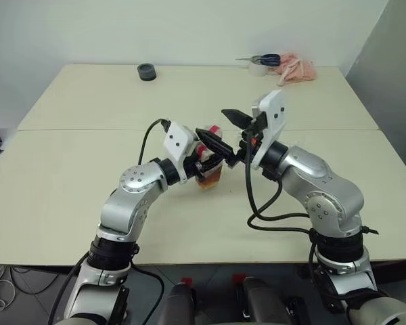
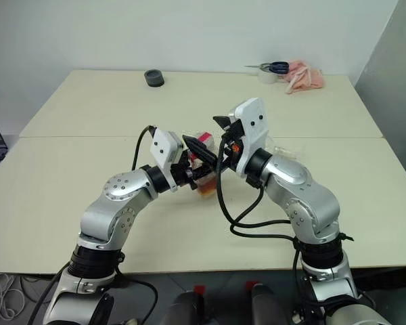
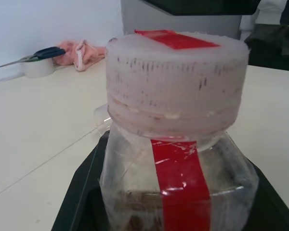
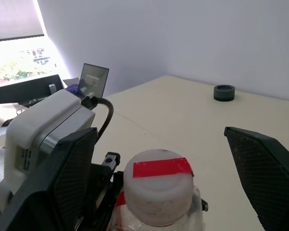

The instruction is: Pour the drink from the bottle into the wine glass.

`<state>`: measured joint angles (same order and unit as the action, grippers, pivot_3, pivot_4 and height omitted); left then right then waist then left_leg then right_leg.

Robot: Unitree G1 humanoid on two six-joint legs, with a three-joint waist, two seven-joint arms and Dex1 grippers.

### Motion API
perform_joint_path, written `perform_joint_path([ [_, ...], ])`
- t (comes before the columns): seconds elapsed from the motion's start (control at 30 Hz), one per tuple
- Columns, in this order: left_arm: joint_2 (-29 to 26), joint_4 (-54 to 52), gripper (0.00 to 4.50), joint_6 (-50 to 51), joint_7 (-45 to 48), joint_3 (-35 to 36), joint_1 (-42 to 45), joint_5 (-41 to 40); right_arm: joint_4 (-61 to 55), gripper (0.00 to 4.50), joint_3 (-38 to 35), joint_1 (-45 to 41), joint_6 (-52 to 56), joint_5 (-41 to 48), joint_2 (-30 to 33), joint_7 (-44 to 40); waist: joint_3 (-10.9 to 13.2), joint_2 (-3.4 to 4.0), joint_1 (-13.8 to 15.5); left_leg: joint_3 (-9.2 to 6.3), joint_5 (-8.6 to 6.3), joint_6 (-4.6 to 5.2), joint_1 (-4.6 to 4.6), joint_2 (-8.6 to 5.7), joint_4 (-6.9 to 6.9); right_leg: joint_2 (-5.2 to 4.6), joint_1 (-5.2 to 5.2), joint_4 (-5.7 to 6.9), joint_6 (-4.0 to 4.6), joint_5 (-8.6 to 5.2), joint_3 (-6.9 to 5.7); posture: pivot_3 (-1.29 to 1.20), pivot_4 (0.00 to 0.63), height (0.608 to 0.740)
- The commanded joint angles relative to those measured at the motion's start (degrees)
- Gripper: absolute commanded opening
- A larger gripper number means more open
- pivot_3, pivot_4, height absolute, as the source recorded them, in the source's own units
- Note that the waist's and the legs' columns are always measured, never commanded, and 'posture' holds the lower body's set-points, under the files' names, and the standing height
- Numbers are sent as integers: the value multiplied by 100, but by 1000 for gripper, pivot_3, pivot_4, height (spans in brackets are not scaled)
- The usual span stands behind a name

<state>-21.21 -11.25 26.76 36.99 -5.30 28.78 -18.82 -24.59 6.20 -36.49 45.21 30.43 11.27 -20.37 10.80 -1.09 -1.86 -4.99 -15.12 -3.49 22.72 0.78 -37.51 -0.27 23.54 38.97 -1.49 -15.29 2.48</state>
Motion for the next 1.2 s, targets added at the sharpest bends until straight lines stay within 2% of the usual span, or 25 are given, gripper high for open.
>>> perform_joint_path([
  [0.03, 20, -159, 1977, -169, 40, 26, 174, -2, -285, 4485, 46, 55, 70, 145, 51, -141, 0, 0, 0, 0, 0, 0, 0, 0, 0, 0, 0, 0, 0, 0, 0, 0, 150, 740],
  [0.43, 24, -242, 1977, -108, 30, 45, 192, -39, -119, 4485, -97, -59, 120, 159, -247, 18, 0, 0, -1, 1, 0, 0, 0, 0, 0, 0, 0, 0, 0, 0, 0, 0, 150, 740],
  [0.53, 24, -279, 1977, -80, 1, 55, 168, -47, -115, 3881, -182, -66, 99, 193, -348, 85, 0, 0, -1, 0, 0, 0, 0, 0, 0, 0, 0, 0, 0, 0, 0, 0, 150, 740],
  [0.73, 42, -329, 1977, -46, -51, 59, 150, -57, -124, 1807, -189, -103, 115, 180, -450, 157, 0, 0, -3, 0, 0, 0, 0, 0, 0, 0, 0, 1, 0, 0, 0, 0, 150, 740],
  [0.9, 53, -396, 1977, 11, -104, 81, 153, -81, -118, 1804, -127, -91, 89, 155, -427, 88, 0, 0, -3, 0, 0, 0, 0, 0, 0, 0, 0, 1, 0, 0, 0, 0, 150, 740],
  [1.03, -27, -704, 1977, 255, 139, 83, 145, -385, 182, 1804, -289, -400, -11, 329, 3, -615, 0, 0, -4, 1, 0, 0, -1, 0, 0, 0, 1, 1, 0, 0, 1, 0, 150, 740],
  [1.2, -681, -1747, 1977, 811, 1090, -28, -214, -1277, 973, 1804, -639, -1396, 495, 1571, 1036, -2784, 2, 4, -37, 3, -1, 1, -1, 1, 2, 1, 1, -1, 0, 0, 1, 0, 150, 740],
])
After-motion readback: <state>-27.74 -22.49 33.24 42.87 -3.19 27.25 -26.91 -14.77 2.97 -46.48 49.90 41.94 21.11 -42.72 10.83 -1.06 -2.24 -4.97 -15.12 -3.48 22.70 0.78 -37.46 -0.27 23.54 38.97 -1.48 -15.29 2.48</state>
